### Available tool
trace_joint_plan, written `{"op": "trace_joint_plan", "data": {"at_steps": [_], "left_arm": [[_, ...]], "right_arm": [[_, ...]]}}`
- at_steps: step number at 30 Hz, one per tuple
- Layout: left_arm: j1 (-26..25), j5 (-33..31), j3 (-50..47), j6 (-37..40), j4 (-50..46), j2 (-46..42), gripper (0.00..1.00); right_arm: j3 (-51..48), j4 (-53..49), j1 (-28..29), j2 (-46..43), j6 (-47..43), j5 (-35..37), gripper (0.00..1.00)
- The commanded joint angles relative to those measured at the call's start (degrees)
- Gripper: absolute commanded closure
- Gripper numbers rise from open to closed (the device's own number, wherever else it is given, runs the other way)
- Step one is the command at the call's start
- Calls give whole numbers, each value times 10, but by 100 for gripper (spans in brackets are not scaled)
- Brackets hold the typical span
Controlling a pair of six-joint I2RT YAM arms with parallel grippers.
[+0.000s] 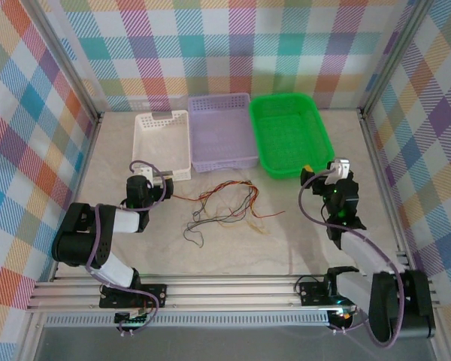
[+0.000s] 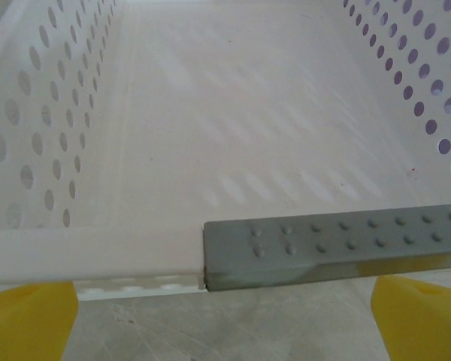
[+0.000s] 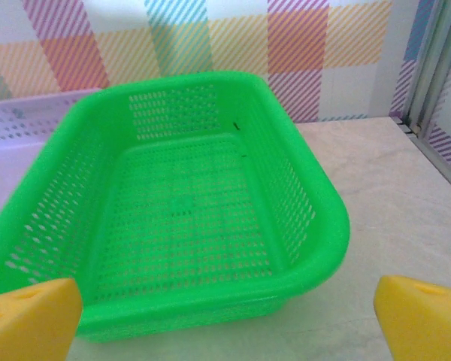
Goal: Untangle the cables
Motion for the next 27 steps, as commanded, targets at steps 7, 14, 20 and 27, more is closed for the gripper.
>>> {"op": "trace_joint_plan", "data": {"at_steps": [7,14,20,27], "left_arm": [[8,2,6,4,20,-5,0],[9,3,7,3,18,-5,0],[9,-7,17,-1,-42,-63,0],[9,13,41,-27,-144,-173,0]], "right_arm": [[90,-229,4,-173,242,-186,0],[125,-257,29,-131,213,-348,0],[172,-343,165,-46,108,-222,0],[219,-353,250,74,61,-136,0]]}}
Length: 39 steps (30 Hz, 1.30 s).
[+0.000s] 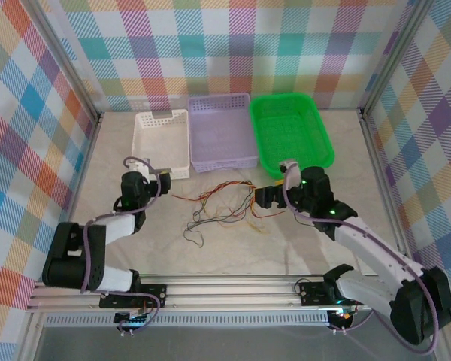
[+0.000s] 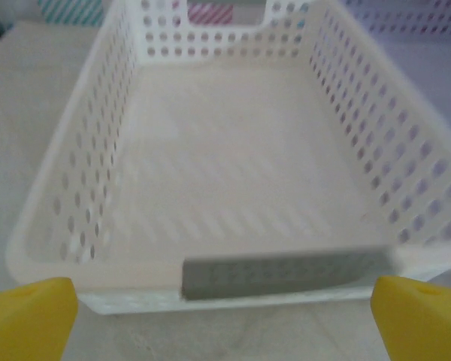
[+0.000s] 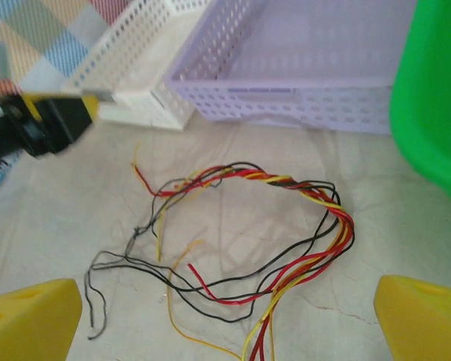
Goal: Untangle the cables
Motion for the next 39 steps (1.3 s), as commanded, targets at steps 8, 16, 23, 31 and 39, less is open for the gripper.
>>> {"op": "trace_joint_plan", "data": {"at_steps": [8,16,23,31,39], "left_arm": [[6,14,58,-129,-212,-186,0],[7,-30,160,-253,-465,-322,0],[-2,-50,203,-374,-599,-357,0],[-13,-1,242,-339,-646,-309,0],[-15,24,238,-336,-637,-302,4]], "right_arm": [[104,-45,81,190,-100,144,0],[164,-49,109,316,-135,209,5],[198,-37,131,370,-178,306,9],[214,19,132,419,-230,339,12],[238,58,132,470,-256,331,27]]}}
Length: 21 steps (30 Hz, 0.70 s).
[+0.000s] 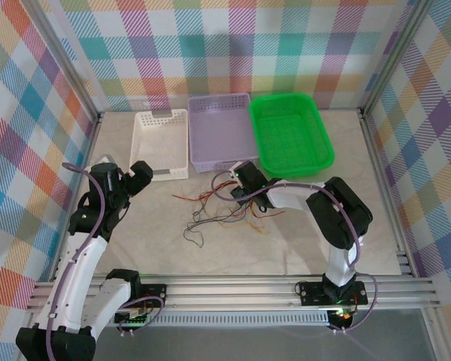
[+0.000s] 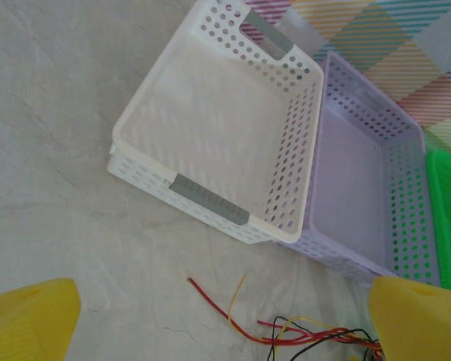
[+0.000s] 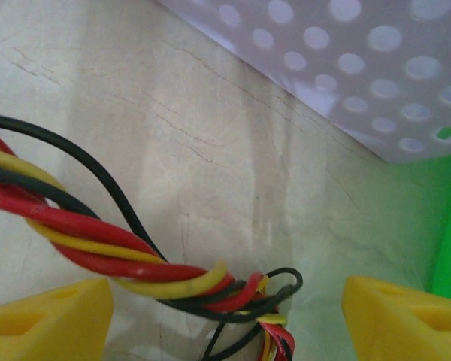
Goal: Untangle the cables
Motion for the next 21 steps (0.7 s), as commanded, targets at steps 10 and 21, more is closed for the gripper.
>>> {"op": "trace_joint_plan", "data": {"at_steps": [10,21], "left_arm": [[-12,49,19,13,-6,16,9],[-40,62,22,18,-8,33,11]], "right_arm": [[23,42,2,32,-27,-22,65],[-23,42,16,-32,-36,-57,94]]}}
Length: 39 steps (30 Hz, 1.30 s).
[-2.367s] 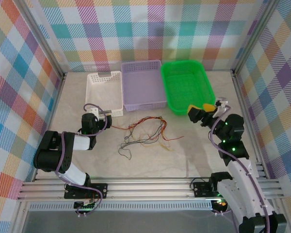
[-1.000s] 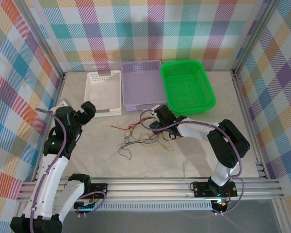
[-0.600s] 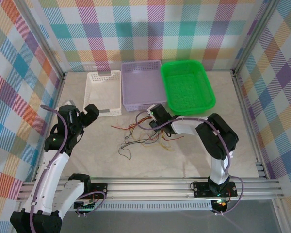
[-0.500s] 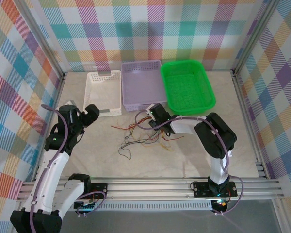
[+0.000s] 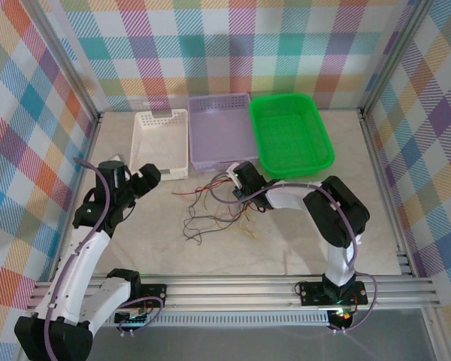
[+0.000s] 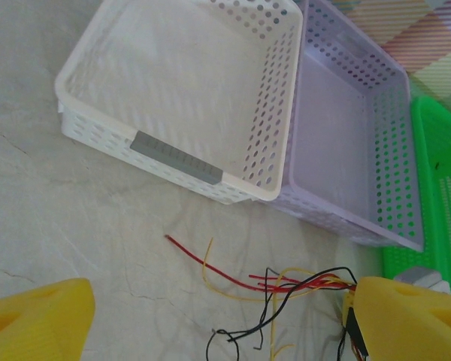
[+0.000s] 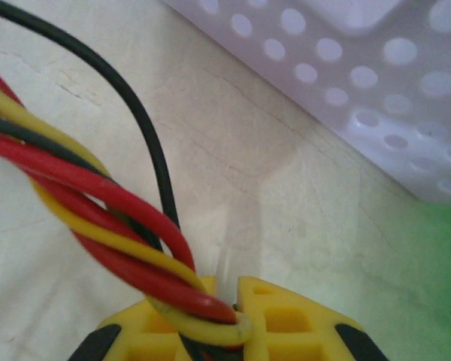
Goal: Untangle the cables
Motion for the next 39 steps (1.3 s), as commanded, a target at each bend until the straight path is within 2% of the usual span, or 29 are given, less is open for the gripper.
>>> {"op": "trace_joint_plan", "data": {"at_steps": [1,3,10,20,28,39], "left_arm": [[-18,12,20,13,-5,3,12],[-29,13,24,15,-10,6,12],[-38,67,9,3,-12,-2,12],[-59,154,-30,-19,69,-7,12],[-135,177,-53,-22,167,9,10],[-207,189,-60,-13,232,58,9]], "right_arm": [[-16,2,16,-41,-13,-23,97],[-22,-5,25,-56,-25,-21,100],[-40,-27,46,-112,-51,-14,100],[-28,-80,46,-213,-63,-87,100],[25,-155,46,-238,-63,-178,100],[62,-200,49,-232,-73,-210,100]]}}
